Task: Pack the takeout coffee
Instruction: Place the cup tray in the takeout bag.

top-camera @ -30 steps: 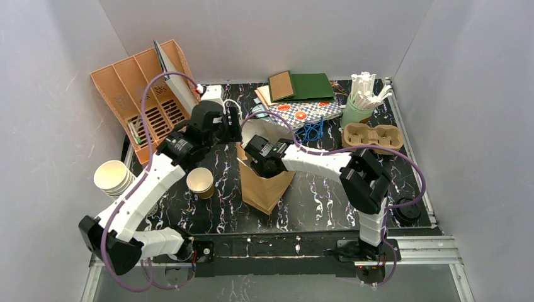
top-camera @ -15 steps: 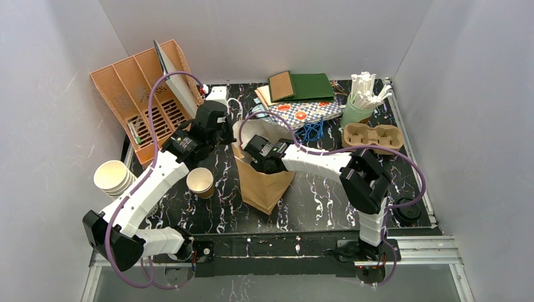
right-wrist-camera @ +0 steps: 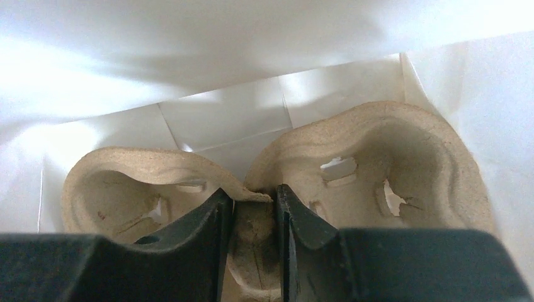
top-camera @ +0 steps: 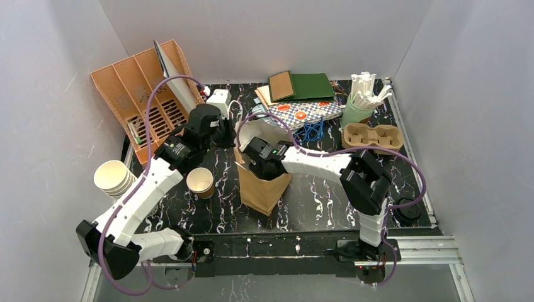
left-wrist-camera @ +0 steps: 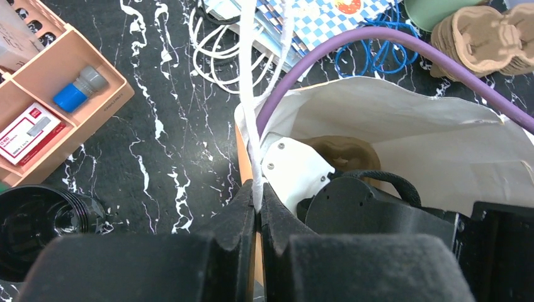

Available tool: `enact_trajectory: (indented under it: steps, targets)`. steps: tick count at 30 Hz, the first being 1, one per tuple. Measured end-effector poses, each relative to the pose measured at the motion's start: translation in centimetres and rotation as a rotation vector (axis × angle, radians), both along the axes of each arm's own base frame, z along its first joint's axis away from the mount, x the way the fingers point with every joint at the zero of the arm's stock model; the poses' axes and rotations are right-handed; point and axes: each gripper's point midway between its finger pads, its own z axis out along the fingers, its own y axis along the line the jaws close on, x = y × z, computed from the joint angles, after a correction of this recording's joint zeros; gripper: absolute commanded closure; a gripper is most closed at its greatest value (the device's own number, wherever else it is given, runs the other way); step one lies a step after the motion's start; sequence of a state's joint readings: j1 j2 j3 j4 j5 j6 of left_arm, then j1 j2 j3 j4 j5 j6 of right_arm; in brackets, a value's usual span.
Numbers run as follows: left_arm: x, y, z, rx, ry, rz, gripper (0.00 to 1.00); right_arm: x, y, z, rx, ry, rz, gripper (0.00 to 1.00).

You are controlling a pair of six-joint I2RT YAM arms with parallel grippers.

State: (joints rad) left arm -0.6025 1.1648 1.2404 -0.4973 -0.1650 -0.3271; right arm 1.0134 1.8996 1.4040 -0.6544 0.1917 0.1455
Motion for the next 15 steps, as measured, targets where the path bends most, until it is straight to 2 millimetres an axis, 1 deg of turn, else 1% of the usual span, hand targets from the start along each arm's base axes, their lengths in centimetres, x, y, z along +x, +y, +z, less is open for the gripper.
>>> enact_trajectory:
  steps: [5,12,13,15]
  targets:
    - [-1.0,0.0,0.5,-0.021,-0.021,-0.037,1.0,-0.2,0.1,-0.5,0.004,-0.004,0.011,0.62]
    - [-1.6,0.3,0.4,-0.033,-0.038,-0.049,1.0,-0.3,0.2,-1.2,0.01,-0.009,0.026,0.59]
    - [-1.6,0.3,0.4,-0.034,-0.039,-0.049,1.0,-0.3,0.2,-1.4,0.011,-0.008,0.027,0.56]
    - [-1.6,0.4,0.4,-0.035,-0.04,-0.048,1.0,-0.3,0.3,-1.5,0.012,-0.008,0.028,0.45]
